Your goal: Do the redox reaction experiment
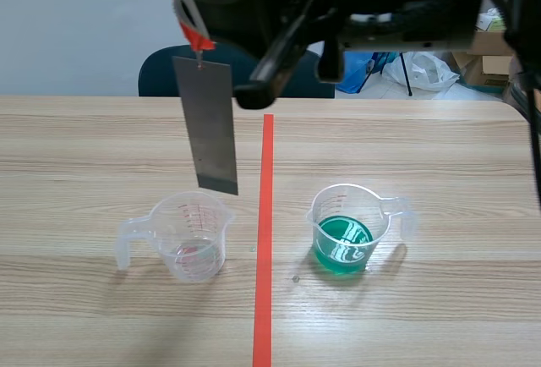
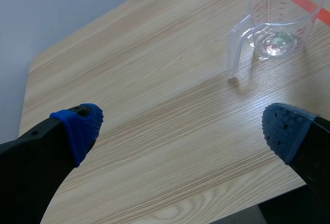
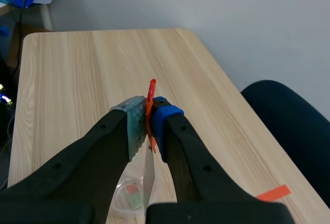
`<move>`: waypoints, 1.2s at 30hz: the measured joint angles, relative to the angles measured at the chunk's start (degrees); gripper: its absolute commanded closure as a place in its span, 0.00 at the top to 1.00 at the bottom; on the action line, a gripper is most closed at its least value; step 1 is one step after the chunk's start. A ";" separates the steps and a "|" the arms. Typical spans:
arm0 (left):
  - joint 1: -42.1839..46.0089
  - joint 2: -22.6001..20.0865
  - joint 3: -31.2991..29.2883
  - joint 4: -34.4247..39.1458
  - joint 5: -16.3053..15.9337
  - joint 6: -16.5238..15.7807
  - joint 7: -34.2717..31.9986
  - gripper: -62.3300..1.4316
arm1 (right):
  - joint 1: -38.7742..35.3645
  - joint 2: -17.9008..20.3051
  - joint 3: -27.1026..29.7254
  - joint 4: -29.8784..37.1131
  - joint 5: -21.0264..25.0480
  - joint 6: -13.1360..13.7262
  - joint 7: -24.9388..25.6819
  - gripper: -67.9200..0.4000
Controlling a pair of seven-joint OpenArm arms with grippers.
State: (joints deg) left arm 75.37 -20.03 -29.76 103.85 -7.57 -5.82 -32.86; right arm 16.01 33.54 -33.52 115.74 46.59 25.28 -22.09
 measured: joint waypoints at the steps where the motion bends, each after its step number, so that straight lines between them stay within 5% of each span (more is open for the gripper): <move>1: 0.00 -0.02 0.00 0.00 0.00 0.02 0.00 1.00 | -0.98 1.49 1.14 0.59 -0.02 0.00 0.92 0.02; 12: 0.00 0.00 0.00 0.00 0.00 0.00 0.00 1.00 | -11.37 18.95 10.82 2.45 6.01 0.22 13.20 0.02; 21: 0.00 0.00 0.00 0.00 0.00 0.00 0.00 1.00 | -21.59 31.08 17.49 2.45 5.95 0.22 22.18 0.02; 36: 0.00 -0.02 0.00 0.00 -0.02 0.00 0.00 1.00 | -28.76 32.85 24.46 -1.07 5.97 -0.04 25.46 0.02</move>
